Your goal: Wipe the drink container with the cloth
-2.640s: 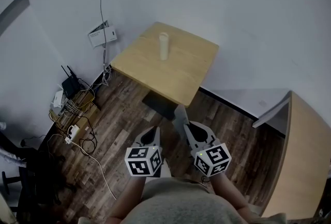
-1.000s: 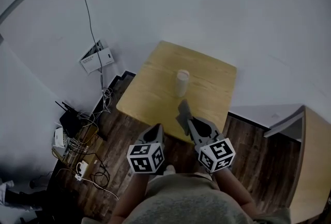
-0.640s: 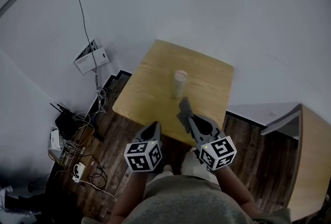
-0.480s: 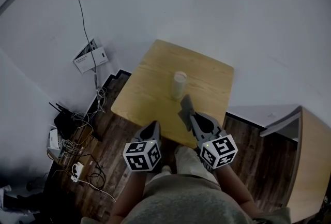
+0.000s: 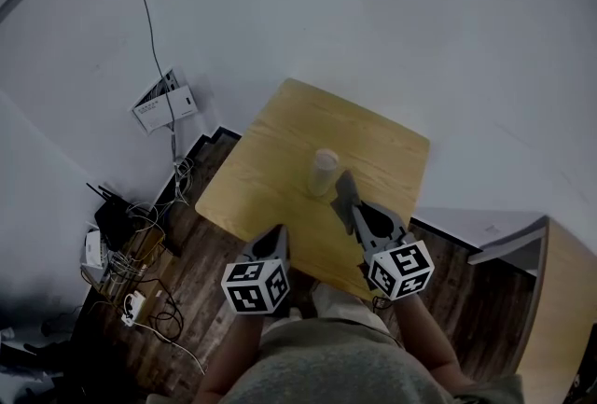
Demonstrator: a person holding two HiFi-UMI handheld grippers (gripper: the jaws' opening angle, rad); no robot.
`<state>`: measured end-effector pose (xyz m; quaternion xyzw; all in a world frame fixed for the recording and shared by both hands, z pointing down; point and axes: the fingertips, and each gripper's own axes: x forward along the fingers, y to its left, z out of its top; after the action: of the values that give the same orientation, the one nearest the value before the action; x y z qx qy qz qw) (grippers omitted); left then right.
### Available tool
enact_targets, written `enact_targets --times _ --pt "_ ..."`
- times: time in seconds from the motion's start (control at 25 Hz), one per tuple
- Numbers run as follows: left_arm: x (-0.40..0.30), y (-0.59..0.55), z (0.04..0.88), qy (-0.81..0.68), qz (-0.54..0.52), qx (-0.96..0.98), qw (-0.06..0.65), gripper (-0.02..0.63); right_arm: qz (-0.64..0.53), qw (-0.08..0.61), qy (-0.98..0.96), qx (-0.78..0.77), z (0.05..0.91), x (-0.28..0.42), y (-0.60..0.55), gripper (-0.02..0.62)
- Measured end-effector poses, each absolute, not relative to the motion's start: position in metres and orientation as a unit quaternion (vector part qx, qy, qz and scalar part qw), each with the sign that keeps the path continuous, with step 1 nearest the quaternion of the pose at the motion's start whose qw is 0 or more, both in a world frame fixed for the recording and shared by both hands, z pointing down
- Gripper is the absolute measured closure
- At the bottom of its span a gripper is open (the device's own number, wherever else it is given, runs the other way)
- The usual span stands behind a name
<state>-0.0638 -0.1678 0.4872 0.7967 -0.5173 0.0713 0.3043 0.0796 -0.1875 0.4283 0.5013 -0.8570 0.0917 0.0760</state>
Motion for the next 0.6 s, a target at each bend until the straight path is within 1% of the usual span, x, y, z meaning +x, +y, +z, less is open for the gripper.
enact_targets --times 0.6 --pt "-0.051 -0.202 0.510 -0.523 0.083 0.785 0.321 0.603 0.072 0.131 -0.876 0.459 0.453 0.102 -0.286 0.583"
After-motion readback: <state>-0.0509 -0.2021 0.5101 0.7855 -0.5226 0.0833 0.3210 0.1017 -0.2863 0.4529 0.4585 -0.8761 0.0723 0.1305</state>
